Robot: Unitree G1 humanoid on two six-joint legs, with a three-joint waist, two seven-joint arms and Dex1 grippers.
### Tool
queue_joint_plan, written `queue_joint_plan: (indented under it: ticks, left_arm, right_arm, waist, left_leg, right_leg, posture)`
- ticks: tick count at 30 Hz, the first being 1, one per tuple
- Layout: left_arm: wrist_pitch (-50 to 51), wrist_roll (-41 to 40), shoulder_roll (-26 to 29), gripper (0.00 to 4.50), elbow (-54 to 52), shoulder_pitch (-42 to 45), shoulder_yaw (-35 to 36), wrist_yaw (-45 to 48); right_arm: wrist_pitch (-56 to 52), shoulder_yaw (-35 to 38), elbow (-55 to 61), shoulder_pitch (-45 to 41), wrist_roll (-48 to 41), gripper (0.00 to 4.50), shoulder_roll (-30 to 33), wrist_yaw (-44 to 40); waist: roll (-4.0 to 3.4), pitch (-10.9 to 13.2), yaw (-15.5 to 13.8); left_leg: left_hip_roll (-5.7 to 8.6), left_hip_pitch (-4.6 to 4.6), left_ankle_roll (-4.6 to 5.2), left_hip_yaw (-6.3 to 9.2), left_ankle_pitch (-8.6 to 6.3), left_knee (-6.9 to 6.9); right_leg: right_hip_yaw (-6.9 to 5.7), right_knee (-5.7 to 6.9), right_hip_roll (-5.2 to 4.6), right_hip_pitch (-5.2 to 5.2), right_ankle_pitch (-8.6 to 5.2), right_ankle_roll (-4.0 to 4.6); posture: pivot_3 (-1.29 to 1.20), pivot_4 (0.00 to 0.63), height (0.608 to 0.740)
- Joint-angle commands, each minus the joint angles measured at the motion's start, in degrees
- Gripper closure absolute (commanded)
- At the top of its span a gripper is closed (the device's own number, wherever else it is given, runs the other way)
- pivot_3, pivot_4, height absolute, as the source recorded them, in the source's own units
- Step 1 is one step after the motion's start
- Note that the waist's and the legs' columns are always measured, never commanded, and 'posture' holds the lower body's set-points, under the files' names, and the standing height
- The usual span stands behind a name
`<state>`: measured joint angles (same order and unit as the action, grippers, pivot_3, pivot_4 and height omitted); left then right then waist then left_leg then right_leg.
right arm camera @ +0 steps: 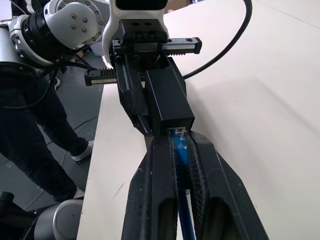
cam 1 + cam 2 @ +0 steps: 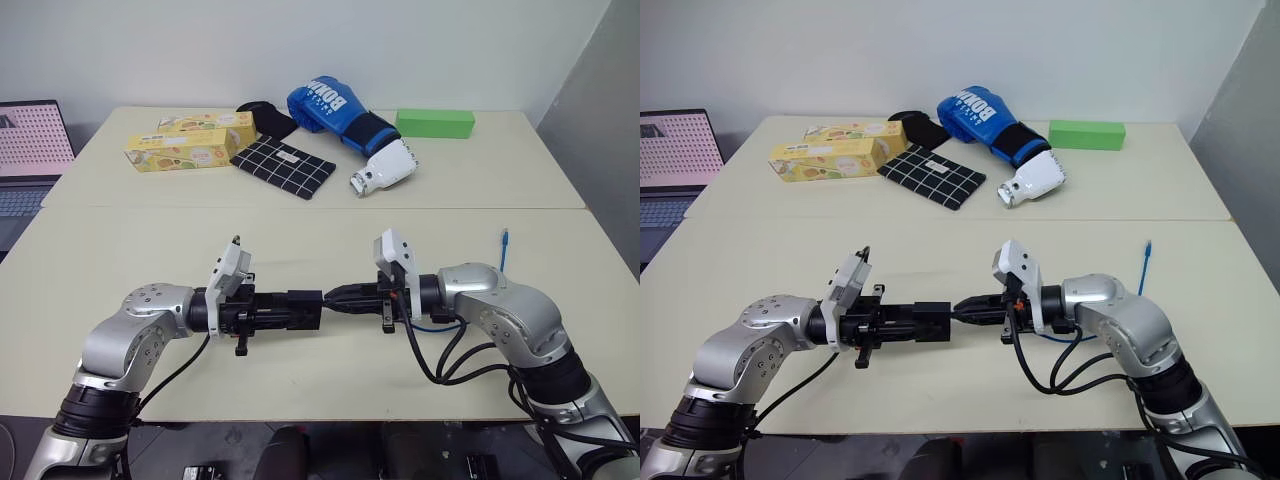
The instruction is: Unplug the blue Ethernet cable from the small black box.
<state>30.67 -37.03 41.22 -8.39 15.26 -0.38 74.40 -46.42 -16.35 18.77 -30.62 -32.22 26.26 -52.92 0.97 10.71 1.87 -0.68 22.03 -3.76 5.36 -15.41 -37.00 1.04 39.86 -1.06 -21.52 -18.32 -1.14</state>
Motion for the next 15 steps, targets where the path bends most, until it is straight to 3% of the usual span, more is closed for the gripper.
queue_joint_plan:
  ticks: [1, 4, 15]
  left_arm:
    - [-1.00, -0.58, -0.24, 3.71, -0.97, 0.38, 0.91, 0.34]
    - [-1.27, -0.57, -0.59, 3.71, -0.93, 0.20, 0.85, 0.35]
    - [-0.95, -1.06, -1.52, 3.71, -0.65, 0.95, 1.09, 0.29]
  right_arm:
    - [0.07, 1.54, 0.62, -0.90, -2.12, 3.55, -0.70, -0.90]
    - [-2.55, 4.01, 1.53, 0.01, -4.85, 2.83, -0.81, -0.05]
    - [-4.20, 4.55, 2.80, 3.62, -6.70, 2.81, -1.69, 2.92]
  waist:
    - [0.00, 0.00, 0.00]
    - [0.00, 0.00, -0.01]
    - [0.00, 0.00, 0.02]
  left_leg:
    - [0.00, 0.00, 0.00, 0.00, 0.00, 0.00]
    - [0.00, 0.01, 0.00, 0.01, 0.00, 0.00]
    - [0.00, 0.01, 0.00, -0.01, 0.00, 0.00]
  right_leg:
    - [0.00, 0.00, 0.00, 0.00, 0.00, 0.00]
    - [0.00, 0.00, 0.00, 0.00, 0.00, 0.00]
    - [0.00, -0.01, 0.00, 0.00, 0.00, 0.00]
  posture:
    - [0.00, 0.150, 0.740]
    - [0.00, 0.150, 0.740]
    - [0.00, 0.150, 0.740]
